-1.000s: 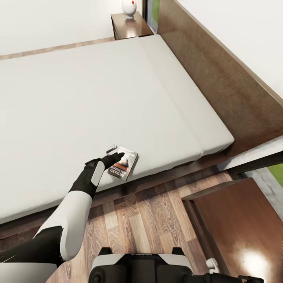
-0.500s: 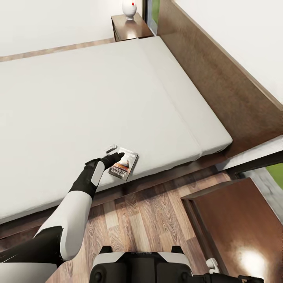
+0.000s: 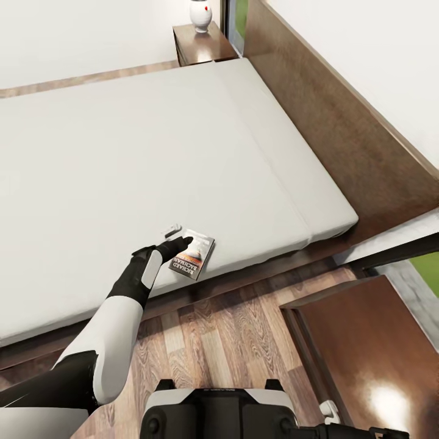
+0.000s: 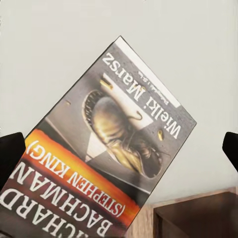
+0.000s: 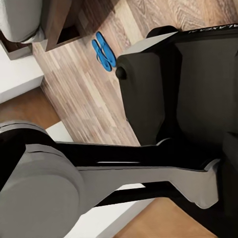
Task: In the bedroom, move the book from the bed onto either nightstand, and place the two sandals side by side next to the bed.
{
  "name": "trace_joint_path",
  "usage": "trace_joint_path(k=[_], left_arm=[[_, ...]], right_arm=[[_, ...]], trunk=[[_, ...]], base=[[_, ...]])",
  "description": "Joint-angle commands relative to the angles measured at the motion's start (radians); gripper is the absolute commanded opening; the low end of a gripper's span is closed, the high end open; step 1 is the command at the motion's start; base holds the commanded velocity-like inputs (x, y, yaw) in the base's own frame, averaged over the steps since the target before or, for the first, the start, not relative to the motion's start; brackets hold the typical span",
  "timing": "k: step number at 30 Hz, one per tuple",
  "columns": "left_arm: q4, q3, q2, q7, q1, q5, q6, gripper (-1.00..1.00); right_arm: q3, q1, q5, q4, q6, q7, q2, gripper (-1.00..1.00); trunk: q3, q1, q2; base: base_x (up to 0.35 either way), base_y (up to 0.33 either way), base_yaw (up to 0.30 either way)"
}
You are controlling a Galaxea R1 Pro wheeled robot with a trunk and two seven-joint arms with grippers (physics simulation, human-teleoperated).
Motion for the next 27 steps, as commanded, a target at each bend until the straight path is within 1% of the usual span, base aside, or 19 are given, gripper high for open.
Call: trace_joint_path(k=[1,16,18,19,20,21,23,25,26,27], left_arm=[[-0.001,0.007,-0.001,-0.004,0.0,0.003,0.007,1.0],[-0.001,0.011,-0.001,-0.005,0.003,0.008,0.011,1.0],[-0.001,0.012,0.006,-0.015,0.017,0.029,0.011,1.0],[-0.001,0.012,0.016,-0.031,0.027,0.047,0.012,1.0],[-0.001,0.012,0.022,-0.043,0.031,0.056,0.012,1.0],[-0.001,0.012,0.045,-0.091,0.039,0.077,0.019,1.0],[-0.001,0.012,0.082,-0.178,0.051,0.091,0.058,1.0],[-0.001,0.012,0.104,-0.233,0.064,0.095,0.089,1.0],[-0.001,0.012,0.129,-0.295,0.082,0.097,0.12,1.0],[-0.001,0.012,0.16,-0.392,0.11,0.098,0.145,1.0]], right_arm=[[-0.006,0.0,0.003,-0.001,0.01,0.005,0.0,1.0],[-0.006,0.0,0.003,-0.001,0.01,0.003,0.0,1.0],[-0.006,0.0,0.003,-0.001,0.01,0.003,0.0,1.0],[-0.006,0.0,0.003,-0.001,0.01,0.003,0.0,1.0],[-0.006,0.0,0.003,-0.001,0.01,0.003,0.0,1.0],[-0.006,0.0,0.003,-0.001,0.01,0.003,0.0,1.0],[-0.006,0.0,0.003,-0.001,0.01,0.003,0.0,1.0],[-0.006,0.0,0.003,-0.001,0.01,0.003,0.0,1.0],[-0.006,0.0,0.003,-0.001,0.01,0.003,0.0,1.0],[-0.006,0.0,0.003,-0.001,0.01,0.003,0.0,1.0]], trunk=[[0.003,-0.004,0.007],[0.05,-0.061,0.112],[0.056,-0.069,0.126],[0.059,-0.073,0.133],[0.062,-0.077,0.14],[0.065,-0.08,0.147],[0.072,-0.088,0.161],[0.078,-0.096,0.175],[0.081,-0.1,0.182],[0.084,-0.103,0.189]], base=[[0.0,0.0,0.0],[0.0,0.0,0.0],[0.0,0.0,0.0],[0.0,0.0,0.0],[0.0,0.0,0.0],[0.0,0.0,0.0],[0.0,0.0,0.0],[0.0,0.0,0.0],[0.0,0.0,0.0],[0.0,0.0,0.0]])
